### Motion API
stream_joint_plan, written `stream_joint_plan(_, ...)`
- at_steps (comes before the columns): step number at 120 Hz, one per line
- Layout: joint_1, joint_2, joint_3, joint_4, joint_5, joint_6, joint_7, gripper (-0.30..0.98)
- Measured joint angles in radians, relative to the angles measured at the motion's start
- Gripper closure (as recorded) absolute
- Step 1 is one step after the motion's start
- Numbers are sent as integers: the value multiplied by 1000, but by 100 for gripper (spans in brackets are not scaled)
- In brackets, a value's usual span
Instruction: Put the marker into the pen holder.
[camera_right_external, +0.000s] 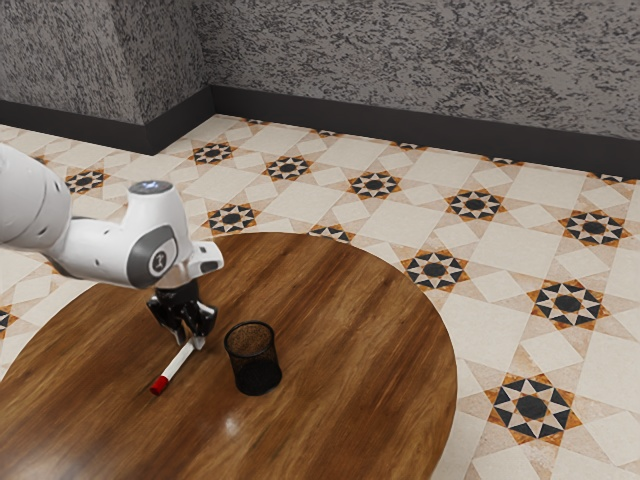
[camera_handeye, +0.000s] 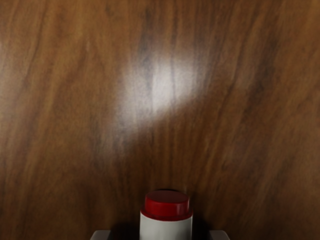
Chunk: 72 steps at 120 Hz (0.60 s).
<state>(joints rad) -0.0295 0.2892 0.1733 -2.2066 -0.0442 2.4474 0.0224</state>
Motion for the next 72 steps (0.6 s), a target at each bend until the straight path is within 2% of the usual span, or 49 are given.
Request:
stream_joint_plan(37,-1,-10,0,0,8,1,-33,72)
stream_joint_plan(54,-15,-159,0,-1,18,-37,-54,77)
stream_joint_plan(72,-80,-284,2,1,27,-92,-78,78)
